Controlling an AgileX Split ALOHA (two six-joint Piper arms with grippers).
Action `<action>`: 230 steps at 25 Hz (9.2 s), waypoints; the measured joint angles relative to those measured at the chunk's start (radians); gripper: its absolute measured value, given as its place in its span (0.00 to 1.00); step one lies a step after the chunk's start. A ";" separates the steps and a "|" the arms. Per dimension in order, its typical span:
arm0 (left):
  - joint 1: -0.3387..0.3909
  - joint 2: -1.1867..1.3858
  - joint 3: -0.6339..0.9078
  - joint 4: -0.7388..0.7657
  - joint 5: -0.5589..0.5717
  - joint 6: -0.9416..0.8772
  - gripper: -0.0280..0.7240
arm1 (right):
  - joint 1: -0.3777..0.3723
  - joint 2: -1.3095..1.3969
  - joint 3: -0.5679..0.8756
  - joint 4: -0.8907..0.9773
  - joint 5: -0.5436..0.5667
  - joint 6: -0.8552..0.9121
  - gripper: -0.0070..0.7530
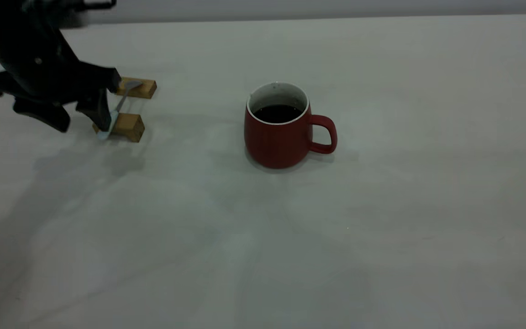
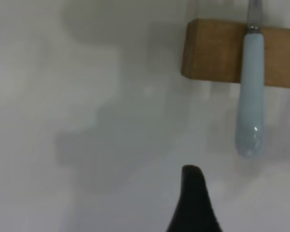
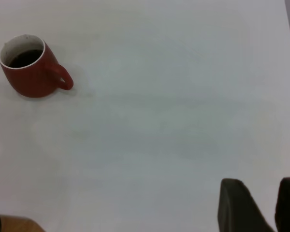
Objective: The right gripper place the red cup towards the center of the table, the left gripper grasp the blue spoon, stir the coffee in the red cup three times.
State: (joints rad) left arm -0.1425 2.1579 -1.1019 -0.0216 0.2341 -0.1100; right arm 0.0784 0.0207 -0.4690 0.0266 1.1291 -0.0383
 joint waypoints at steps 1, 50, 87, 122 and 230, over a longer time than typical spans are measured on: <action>0.000 0.017 -0.012 0.000 -0.002 0.000 0.82 | 0.000 0.000 0.000 0.000 0.000 0.000 0.32; -0.137 0.173 -0.452 -1.269 0.860 -0.790 0.25 | 0.000 0.000 0.000 0.000 0.000 0.000 0.32; -0.155 0.343 -0.460 -1.485 0.804 -0.552 0.25 | 0.000 0.000 0.000 0.000 0.000 0.000 0.32; -0.138 0.329 -0.460 -1.425 0.664 -0.413 0.25 | 0.000 0.000 0.000 0.000 0.000 0.000 0.32; 0.093 -2.177 0.614 0.079 0.901 0.044 0.77 | 0.000 0.000 0.000 0.000 0.000 0.000 0.32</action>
State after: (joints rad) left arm -0.0493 -0.0187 -0.4877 0.0578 1.1356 -0.0662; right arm 0.0784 0.0207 -0.4690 0.0266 1.1291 -0.0383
